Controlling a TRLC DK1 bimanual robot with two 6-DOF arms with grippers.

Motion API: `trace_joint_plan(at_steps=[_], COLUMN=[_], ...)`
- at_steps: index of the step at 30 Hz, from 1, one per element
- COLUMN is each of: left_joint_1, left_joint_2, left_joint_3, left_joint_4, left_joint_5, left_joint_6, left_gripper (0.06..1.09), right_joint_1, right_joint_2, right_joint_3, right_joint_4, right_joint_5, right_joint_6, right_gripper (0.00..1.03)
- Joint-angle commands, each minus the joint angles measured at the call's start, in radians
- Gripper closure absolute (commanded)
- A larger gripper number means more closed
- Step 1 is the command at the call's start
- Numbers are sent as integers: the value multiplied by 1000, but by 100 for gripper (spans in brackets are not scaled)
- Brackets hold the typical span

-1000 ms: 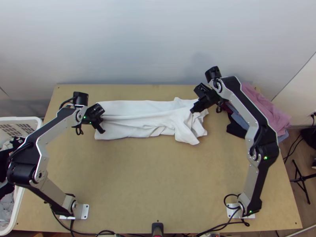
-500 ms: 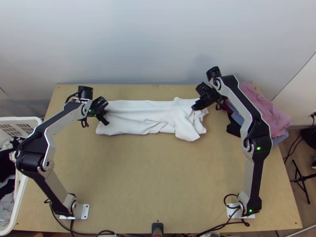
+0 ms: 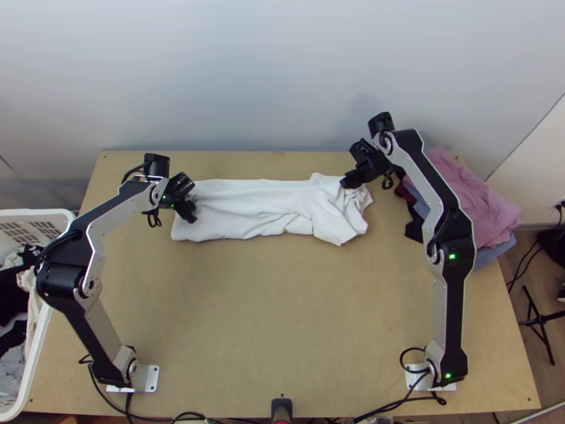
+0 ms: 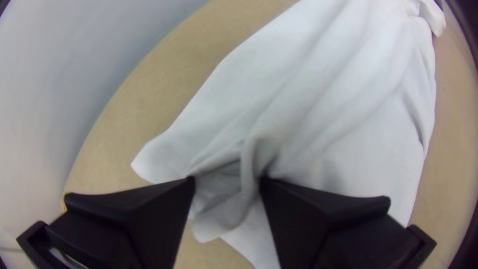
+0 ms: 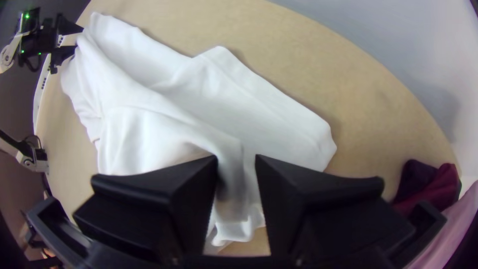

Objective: Fold the t-shirt

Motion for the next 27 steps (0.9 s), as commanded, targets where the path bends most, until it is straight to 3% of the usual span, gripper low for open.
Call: trace_joint_plan(at_steps=[1, 4, 8, 16, 21, 27], left_joint_1=[17, 54, 114, 218, 189, 189], left_joint_2=[3, -11, -12, 8, 6, 0], left_joint_3=[8, 37, 108, 224, 211, 189], left_joint_4=[-13, -13, -21, -70, -177, -235], left_joint_5=[-17, -16, -17, -14, -13, 18], left_joint_6=[-28, -42, -47, -51, -47, -126], left_gripper=[10, 10, 10, 10, 10, 10], right_joint_1=[-1, -2, -12, -45, -42, -16], right_joint_2=[29, 26, 8, -42, -60, -120], right_joint_3=[17, 15, 8, 4, -35, -66], right_joint_4=[-24, -66, -100, -98, -101, -124], right_joint_5=[46, 52, 54, 54, 54, 52], right_joint_6=[45, 43, 43, 49, 48, 63], right_gripper=[20, 11, 8, 8, 7, 6])
